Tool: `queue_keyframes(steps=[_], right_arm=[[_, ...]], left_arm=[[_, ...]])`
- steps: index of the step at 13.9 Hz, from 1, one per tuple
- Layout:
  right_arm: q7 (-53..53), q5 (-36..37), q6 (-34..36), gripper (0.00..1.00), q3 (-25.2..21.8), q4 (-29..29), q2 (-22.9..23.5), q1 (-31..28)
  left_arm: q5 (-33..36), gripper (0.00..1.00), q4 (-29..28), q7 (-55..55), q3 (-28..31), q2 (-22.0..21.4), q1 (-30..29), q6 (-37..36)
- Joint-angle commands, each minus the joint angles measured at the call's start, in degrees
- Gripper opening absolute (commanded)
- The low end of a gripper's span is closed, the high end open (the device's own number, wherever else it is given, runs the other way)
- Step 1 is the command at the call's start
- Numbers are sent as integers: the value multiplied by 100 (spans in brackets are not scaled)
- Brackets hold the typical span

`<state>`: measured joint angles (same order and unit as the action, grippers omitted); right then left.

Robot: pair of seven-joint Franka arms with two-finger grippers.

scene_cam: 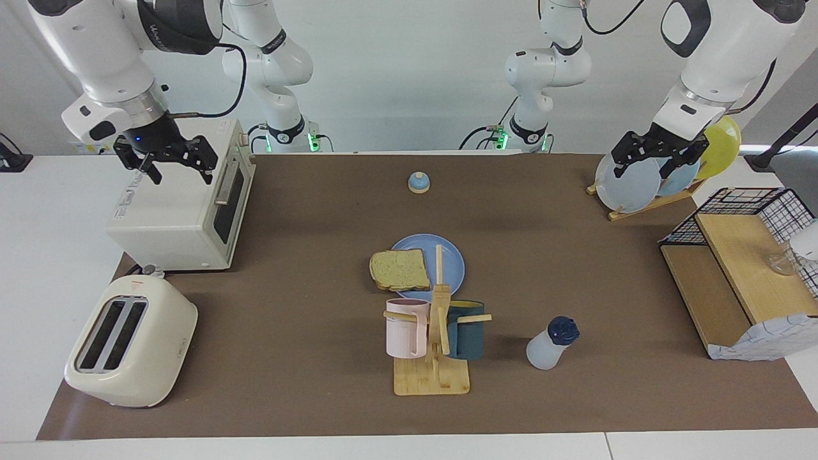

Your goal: Put bread on plate and add seasoning

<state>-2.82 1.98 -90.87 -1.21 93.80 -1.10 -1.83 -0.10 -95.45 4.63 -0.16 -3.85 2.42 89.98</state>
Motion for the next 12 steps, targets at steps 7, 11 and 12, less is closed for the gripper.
queue_keyframes(steps=[7,11,12], right_arm=[[-17,-31,-54,100,51,147,-127,-72],[-17,-31,-54,100,51,147,-127,-72],[-17,-31,-54,100,42,147,-127,-72]], left_arm=[[-78,100,308,3,25,69,74,-209],[-86,100,273,-68,25,51,30,-191],[-78,100,264,-68,7,42,21,-182]])
